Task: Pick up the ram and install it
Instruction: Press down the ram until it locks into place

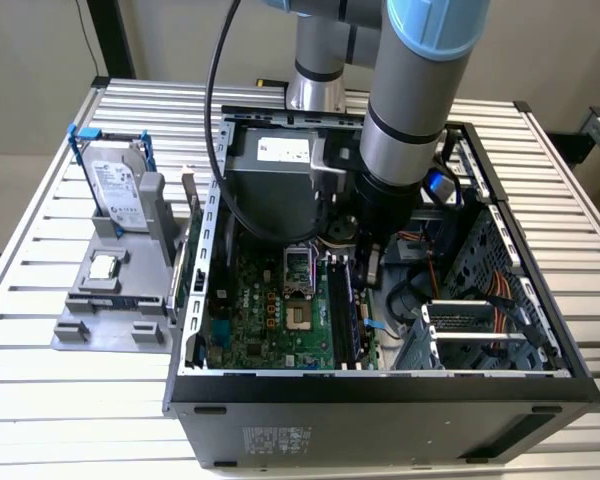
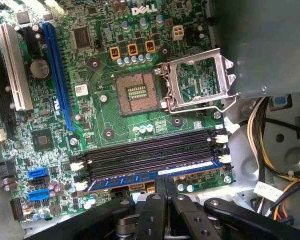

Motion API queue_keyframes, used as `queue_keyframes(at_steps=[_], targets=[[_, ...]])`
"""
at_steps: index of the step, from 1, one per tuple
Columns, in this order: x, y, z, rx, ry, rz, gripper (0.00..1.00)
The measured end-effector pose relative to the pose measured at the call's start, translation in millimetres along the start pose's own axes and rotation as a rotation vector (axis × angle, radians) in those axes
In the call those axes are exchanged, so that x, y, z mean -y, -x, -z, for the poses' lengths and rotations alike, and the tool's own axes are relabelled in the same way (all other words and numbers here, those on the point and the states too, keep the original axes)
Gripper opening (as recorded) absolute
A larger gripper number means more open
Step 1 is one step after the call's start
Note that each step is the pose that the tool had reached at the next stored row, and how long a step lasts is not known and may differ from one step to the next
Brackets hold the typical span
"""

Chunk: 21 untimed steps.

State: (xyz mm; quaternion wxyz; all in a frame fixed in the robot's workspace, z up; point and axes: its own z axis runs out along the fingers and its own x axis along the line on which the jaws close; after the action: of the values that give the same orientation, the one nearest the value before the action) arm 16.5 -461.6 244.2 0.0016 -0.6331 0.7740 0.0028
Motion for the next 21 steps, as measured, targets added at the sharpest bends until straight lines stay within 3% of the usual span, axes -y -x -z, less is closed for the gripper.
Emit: queue_keyframes(at_steps=[21], targets=[[0.0,0.0,-0.2,-0.0003,0.0009,0.152,0.0]])
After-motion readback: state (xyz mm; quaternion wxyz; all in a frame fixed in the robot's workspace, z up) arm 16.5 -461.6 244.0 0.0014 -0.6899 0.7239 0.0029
